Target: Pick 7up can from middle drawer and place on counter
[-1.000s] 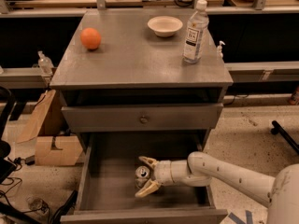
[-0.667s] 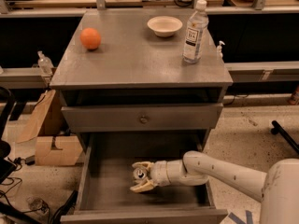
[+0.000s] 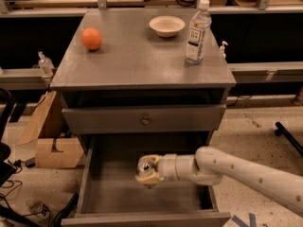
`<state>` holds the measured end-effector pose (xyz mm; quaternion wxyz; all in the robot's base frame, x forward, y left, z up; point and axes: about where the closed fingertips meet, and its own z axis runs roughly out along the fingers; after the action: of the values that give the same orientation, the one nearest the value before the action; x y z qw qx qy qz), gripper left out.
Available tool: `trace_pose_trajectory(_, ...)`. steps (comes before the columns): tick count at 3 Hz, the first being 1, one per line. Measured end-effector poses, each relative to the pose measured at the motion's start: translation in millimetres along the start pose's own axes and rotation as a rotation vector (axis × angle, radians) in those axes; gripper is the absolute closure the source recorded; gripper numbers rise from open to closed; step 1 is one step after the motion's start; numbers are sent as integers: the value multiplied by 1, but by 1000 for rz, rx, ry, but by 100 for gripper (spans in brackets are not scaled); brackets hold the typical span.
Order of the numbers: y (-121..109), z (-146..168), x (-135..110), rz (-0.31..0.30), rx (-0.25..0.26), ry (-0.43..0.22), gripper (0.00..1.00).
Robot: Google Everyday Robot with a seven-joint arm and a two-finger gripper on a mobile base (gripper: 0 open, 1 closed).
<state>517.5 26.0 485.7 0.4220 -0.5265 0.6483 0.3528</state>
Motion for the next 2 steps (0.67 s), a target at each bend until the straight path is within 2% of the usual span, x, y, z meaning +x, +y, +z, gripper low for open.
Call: trace_pose_trajectory(2,-26,-125,-150,59,167,-54,100)
